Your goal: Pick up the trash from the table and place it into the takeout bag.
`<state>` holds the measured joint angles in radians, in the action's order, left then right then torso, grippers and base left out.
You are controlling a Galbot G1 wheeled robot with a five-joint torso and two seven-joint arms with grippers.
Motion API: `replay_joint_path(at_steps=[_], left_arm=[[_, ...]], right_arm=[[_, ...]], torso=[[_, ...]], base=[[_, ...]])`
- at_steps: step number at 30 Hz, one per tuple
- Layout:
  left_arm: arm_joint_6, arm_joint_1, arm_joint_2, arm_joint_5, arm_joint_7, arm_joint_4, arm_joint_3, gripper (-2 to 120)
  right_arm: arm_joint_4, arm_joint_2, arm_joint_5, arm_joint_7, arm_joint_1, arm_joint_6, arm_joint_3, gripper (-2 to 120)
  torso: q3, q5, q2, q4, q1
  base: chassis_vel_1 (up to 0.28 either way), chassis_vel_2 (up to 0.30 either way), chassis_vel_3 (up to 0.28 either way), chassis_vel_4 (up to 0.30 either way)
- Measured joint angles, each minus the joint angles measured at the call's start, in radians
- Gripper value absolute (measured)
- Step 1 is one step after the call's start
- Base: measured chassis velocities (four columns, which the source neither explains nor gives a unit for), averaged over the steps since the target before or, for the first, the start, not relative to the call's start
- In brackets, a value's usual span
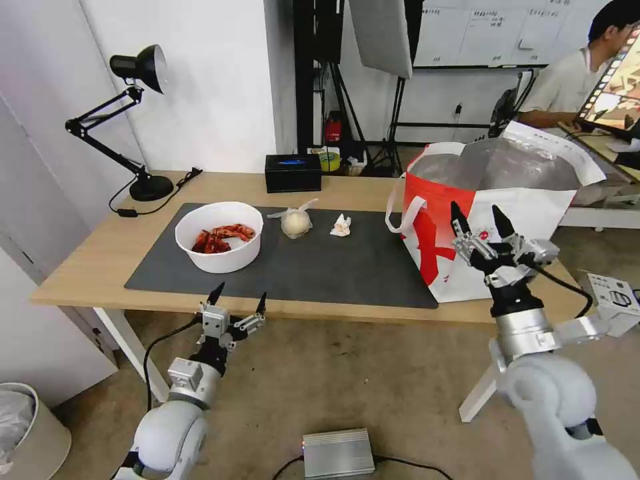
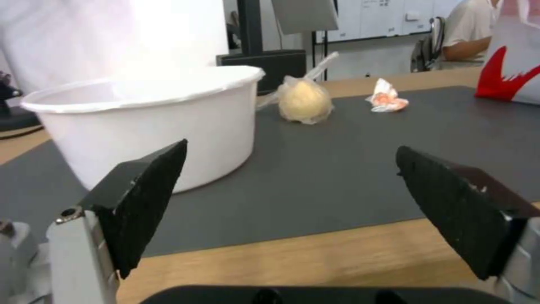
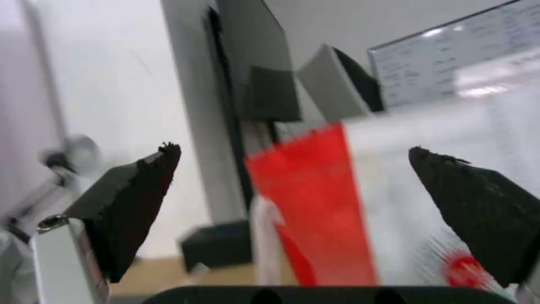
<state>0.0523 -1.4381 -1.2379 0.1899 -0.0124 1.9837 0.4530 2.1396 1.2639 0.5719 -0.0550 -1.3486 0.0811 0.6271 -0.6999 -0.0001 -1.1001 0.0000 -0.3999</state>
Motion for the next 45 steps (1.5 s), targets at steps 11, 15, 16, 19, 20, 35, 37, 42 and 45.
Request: replay_joint_path(at_steps=[11, 15, 16, 19, 20, 35, 37, 42, 45], left_arm=[[-0.002, -0.005, 0.013, 0.03, 0.0, 0.001, 0.018, 100], [-0.005, -0.01, 0.007, 0.039, 0.001, 0.002, 0.021, 100], [-0.005, -0.011, 0.005, 0.04, 0.001, 0.003, 0.022, 100], [-0.006, -0.012, 0.004, 0.04, 0.001, 0.003, 0.025, 100], [-0.007, -0.011, 0.002, 0.04, 0.001, 0.003, 0.026, 100], [-0.009, -0.034, -0.013, 0.039, -0.017, 0.006, 0.054, 100], [-0.009, -0.034, -0.014, 0.04, -0.017, 0.006, 0.057, 100], [-0.008, -0.037, -0.019, 0.042, -0.018, 0.006, 0.058, 100], [-0.007, -0.041, -0.022, 0.042, -0.018, 0.006, 0.059, 100]], right_arm=[[0.012, 0.03, -0.124, 0.06, -0.105, -0.015, -0.008, 100], [0.014, 0.056, -0.155, 0.064, -0.151, -0.014, -0.022, 100], [0.013, 0.066, -0.165, 0.064, -0.165, -0.011, -0.027, 100], [0.011, 0.079, -0.175, 0.064, -0.19, -0.008, -0.036, 100], [0.011, 0.082, -0.179, 0.063, -0.201, -0.007, -0.04, 100], [-0.001, 0.109, -0.238, 0.053, -0.25, -0.025, -0.09, 100], [-0.002, 0.114, -0.239, 0.052, -0.254, -0.026, -0.097, 100], [-0.008, 0.117, -0.241, 0.05, -0.258, -0.025, -0.101, 100], [-0.008, 0.116, -0.239, 0.049, -0.257, -0.023, -0.101, 100]], torso=[[0.0, 0.0, 0.0, 0.0, 0.0], [0.0, 0.0, 0.0, -0.0001, 0.0], [0.0, 0.0, 0.0, 0.0, 0.0], [0.0, 0.0001, 0.0, -0.0001, 0.0], [0.0, 0.0, 0.0, 0.0, 0.0], [0.0, 0.0, 0.0, 0.0, 0.0], [0.0, 0.0, 0.0, 0.0, 0.0], [0.0, 0.0, 0.0, 0.0, 0.0], [0.0, 0.0001, 0.0, 0.0, 0.0]], base=[[0.0, 0.0, 0.0, 0.0], [0.0, 0.0, 0.0, 0.0], [0.0, 0.0, 0.0, 0.0], [0.0, 0.0, 0.0, 0.0], [0.0, 0.0, 0.0, 0.0], [0.0, 0.0, 0.0, 0.0], [0.0, 0.0, 0.0, 0.0], [0.0, 0.0, 0.0, 0.0], [0.0, 0.0, 0.0, 0.0]])
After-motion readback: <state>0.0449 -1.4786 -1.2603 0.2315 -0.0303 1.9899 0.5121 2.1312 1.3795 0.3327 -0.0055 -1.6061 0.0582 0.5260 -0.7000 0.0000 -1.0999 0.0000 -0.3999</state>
